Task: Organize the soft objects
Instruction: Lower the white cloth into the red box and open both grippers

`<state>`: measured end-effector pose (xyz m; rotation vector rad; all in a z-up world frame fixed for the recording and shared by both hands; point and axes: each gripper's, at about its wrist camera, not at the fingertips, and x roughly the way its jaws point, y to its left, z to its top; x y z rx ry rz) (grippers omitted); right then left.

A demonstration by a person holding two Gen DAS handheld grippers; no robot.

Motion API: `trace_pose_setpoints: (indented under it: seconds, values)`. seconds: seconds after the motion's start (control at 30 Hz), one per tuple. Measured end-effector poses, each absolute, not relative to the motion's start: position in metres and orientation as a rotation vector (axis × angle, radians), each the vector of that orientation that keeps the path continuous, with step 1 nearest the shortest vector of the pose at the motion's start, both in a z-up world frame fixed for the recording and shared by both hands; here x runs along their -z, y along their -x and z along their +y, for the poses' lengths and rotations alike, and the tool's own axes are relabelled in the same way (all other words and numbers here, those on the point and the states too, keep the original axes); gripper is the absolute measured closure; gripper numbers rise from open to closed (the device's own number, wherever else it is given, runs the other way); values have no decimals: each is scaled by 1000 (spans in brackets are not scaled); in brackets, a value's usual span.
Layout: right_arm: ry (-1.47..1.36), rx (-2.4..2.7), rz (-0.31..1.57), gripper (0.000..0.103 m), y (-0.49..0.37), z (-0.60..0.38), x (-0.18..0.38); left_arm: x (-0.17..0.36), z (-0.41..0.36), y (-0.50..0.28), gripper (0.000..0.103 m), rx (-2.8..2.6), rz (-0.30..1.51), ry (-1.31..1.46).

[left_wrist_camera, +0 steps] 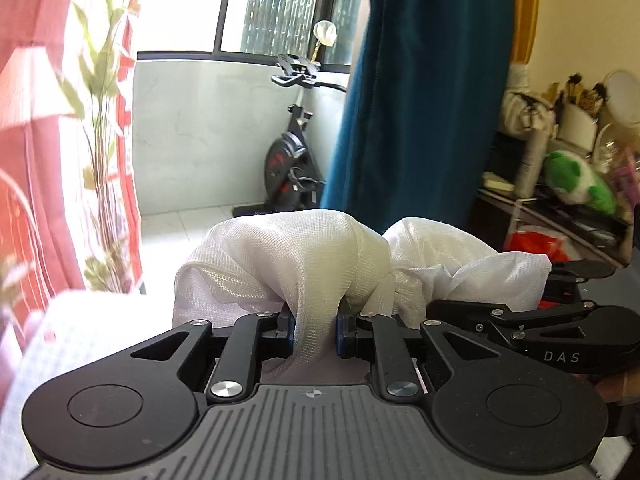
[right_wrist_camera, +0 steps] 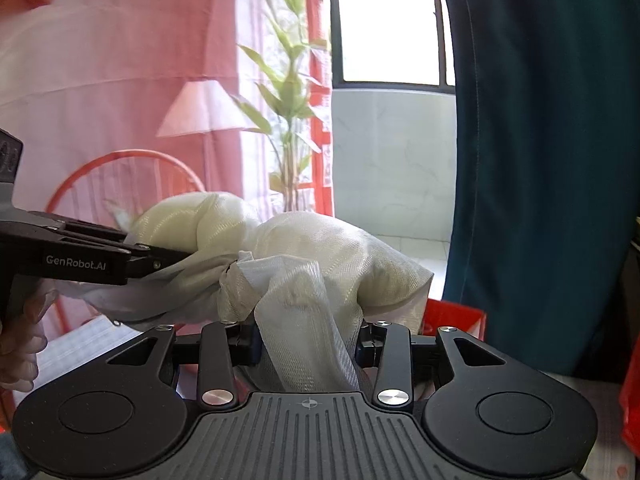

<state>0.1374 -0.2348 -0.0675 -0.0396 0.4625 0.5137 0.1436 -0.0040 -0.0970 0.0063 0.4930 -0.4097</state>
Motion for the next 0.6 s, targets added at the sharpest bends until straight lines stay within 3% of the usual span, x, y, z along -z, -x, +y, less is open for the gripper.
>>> trace_pose_setpoints:
  seconds: [0.43, 0.6]
  values:
    - [24, -412, 729, 68, -269, -221, 142, 157, -23, -265, 84, 380, 745, -13]
    - [60, -348, 880, 68, -292, -211, 170, 178, -18, -280, 71, 364, 827, -18]
